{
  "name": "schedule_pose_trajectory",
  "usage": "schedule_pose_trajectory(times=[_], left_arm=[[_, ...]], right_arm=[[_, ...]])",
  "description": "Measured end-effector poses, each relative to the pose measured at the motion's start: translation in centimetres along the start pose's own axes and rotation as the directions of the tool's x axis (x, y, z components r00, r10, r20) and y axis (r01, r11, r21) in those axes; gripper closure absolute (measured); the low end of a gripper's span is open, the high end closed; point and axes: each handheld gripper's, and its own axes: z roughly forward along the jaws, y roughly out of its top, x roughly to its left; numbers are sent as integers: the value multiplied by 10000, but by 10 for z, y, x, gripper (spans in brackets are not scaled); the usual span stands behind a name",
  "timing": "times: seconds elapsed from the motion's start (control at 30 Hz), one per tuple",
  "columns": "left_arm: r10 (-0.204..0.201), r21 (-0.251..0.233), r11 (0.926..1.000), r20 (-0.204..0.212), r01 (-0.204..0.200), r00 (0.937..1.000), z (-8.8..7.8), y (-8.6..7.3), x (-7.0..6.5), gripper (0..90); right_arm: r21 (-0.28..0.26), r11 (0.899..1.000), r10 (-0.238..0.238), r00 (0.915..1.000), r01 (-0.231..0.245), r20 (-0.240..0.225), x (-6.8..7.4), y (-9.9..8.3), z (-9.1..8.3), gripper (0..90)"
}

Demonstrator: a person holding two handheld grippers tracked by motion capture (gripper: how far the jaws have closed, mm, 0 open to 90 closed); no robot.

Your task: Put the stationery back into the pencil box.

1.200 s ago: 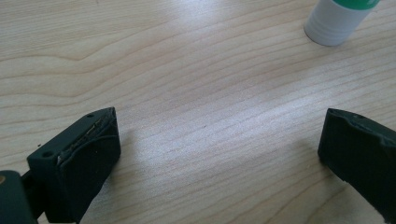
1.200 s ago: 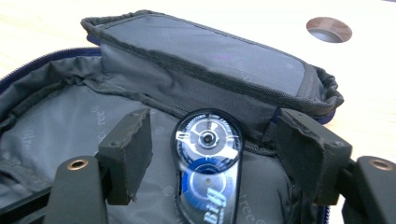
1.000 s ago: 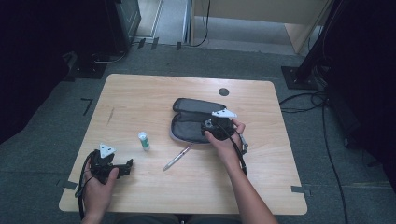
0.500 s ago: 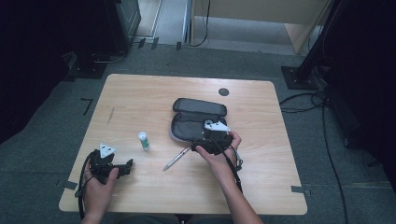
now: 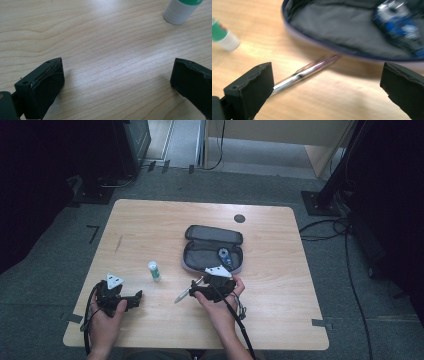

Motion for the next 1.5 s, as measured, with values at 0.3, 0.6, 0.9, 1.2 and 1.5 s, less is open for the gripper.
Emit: schedule_pose_trajectory(times=[0.3,0.6,0.9,1.2,1.5], left_arm=[[-11,-8,10000,-1,11,10000,0,0,0,0],[-8,-9,10000,-3,8,10000,0,0,0,0],[-1,-3,10000,-1,1,10000,0,0,0,0],[0,-1,10000,-1,0,10000,0,0,0,0],[-12,-20,10000,0,12,10000,0,0,0,0]], right_arm=[[413,9991,-19,9995,32,-308,25,-15,12,0],[554,9985,-20,9996,37,-294,37,-20,26,0],[346,9968,-741,9954,721,607,56,-26,34,0],[337,9923,-1200,9926,1194,176,64,-29,30,108],[-243,9904,-1362,9907,1361,-40,61,-32,24,430]])
